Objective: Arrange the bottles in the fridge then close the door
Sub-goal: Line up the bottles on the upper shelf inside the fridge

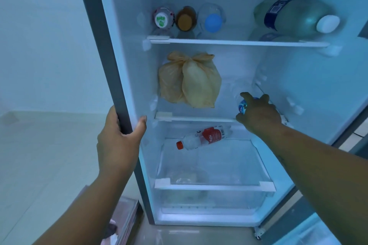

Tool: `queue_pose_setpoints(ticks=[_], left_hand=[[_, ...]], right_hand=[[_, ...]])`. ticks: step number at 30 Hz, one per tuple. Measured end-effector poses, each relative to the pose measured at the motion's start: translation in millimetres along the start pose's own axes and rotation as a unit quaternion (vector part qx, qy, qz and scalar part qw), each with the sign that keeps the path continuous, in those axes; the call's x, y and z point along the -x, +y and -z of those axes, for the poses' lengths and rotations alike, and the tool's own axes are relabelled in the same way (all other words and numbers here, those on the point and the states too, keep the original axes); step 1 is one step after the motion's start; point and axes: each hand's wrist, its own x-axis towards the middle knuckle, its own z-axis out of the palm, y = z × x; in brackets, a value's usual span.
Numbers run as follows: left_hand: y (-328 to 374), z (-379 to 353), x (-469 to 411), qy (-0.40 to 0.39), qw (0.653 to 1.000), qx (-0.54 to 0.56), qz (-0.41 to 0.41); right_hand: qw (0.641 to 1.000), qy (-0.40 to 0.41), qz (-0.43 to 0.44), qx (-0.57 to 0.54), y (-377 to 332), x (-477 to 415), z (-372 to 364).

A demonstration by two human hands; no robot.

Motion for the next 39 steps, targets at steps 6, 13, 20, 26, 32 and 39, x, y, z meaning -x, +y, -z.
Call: queue_pose_setpoints(ticks=[6, 13, 20, 26, 32, 39], left_hand=[[8, 5, -5, -0.028, 0.999, -0.027, 0.018], [90, 36, -36, -0.043, 0.999, -0.006, -0.015], [195, 64, -77, -0.030, 0.995, 0.016, -0.090], [194, 60, -67, -0.005, 0.995, -0.035, -0.096], [186, 58, -71, 0.004, 0.991, -0.054, -0.123], [175, 50, -75, 0.025, 0.990, -0.045, -0.132]], right_hand=[[0.999, -0.010, -0.014, -0.047, 5, 28, 21], [0.993, -0.019, -0.032, -0.114, 11, 85, 85], [0.986, 0.008, 0.014, -0.169, 5, 127, 183], [0.962, 0.075, 0.035, -0.261, -25, 127, 259], [0.948, 0.097, 0.025, -0.302, -65, 70, 265], [0.968, 0.082, 0.051, -0.233, -91, -43, 241]])
